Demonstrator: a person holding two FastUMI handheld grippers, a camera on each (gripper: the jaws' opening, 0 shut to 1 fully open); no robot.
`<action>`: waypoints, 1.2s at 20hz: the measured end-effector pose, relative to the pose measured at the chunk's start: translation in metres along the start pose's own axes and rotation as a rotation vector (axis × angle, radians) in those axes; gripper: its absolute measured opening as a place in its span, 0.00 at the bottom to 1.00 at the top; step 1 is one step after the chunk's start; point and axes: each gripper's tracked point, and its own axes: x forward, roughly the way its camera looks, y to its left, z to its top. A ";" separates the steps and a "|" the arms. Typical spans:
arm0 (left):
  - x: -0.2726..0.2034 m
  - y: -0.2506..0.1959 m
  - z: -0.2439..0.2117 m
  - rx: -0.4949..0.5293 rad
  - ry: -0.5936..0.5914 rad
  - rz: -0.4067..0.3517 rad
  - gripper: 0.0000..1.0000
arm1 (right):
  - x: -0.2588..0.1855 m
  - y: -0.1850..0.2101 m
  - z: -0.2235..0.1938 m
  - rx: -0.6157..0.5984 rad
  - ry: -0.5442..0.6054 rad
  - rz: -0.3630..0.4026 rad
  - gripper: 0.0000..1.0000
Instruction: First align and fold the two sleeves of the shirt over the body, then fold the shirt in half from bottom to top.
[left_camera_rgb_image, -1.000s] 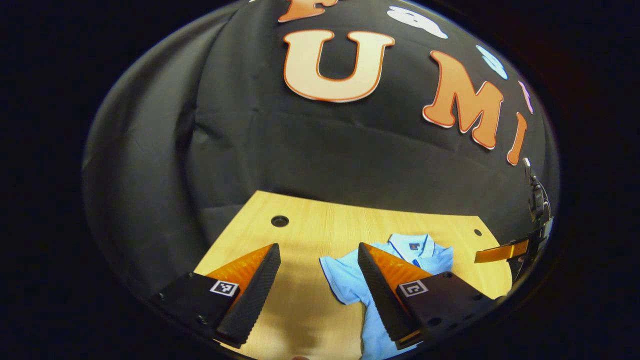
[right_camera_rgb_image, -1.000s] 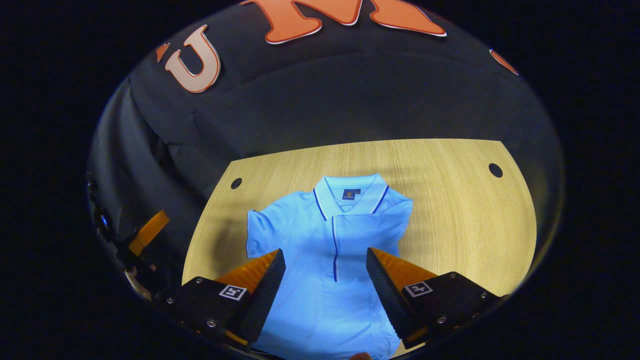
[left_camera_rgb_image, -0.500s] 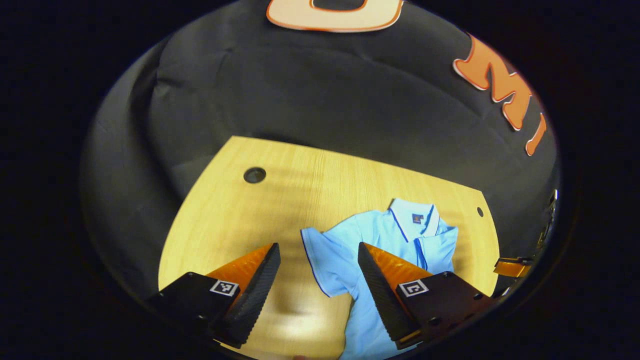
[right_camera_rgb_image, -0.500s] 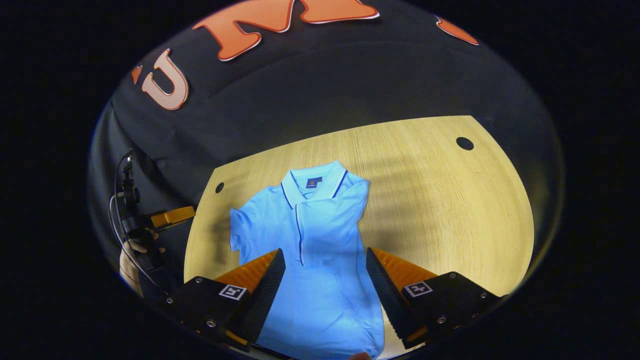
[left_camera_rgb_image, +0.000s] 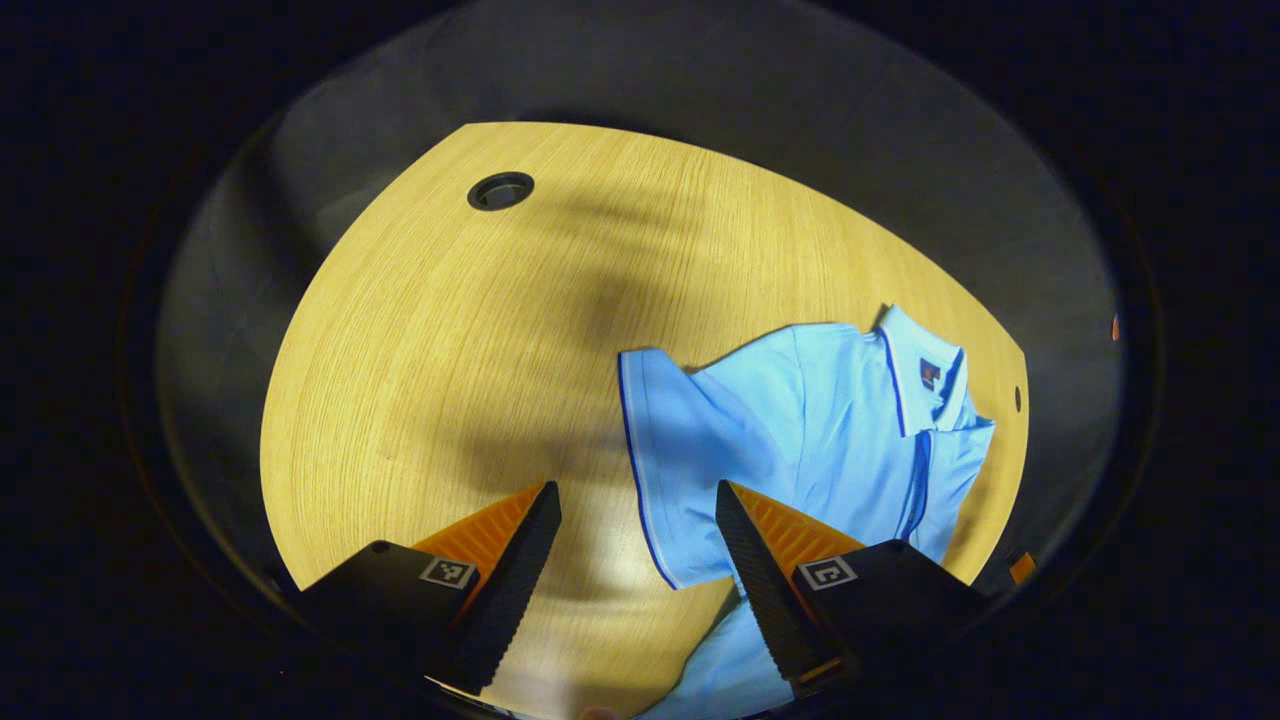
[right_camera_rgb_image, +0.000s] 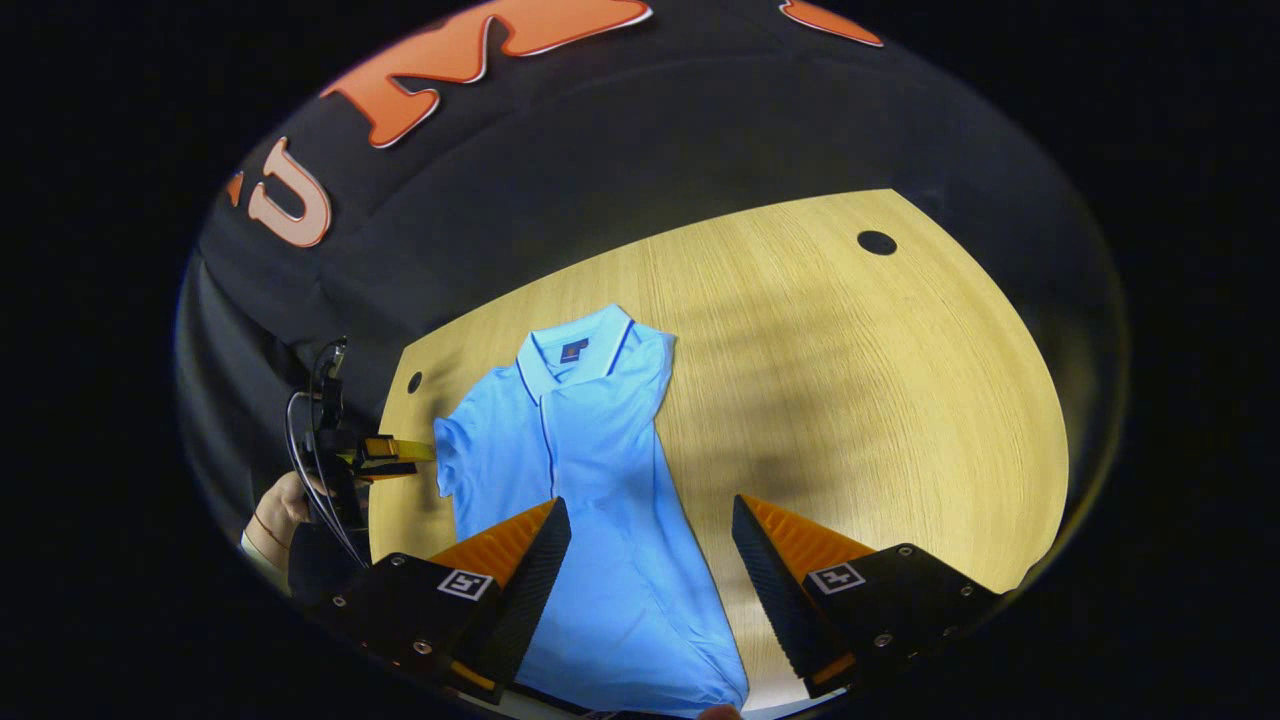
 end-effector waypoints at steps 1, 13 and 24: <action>0.005 -0.001 0.000 0.006 0.006 0.015 1.00 | 0.001 -0.004 -0.002 0.010 0.004 -0.003 0.98; 0.018 0.005 -0.005 0.026 0.047 0.103 0.72 | -0.009 -0.016 -0.006 -0.015 -0.026 -0.031 0.98; -0.042 -0.076 0.017 0.246 -0.117 0.040 0.11 | -0.012 -0.036 -0.029 0.037 -0.035 -0.013 0.98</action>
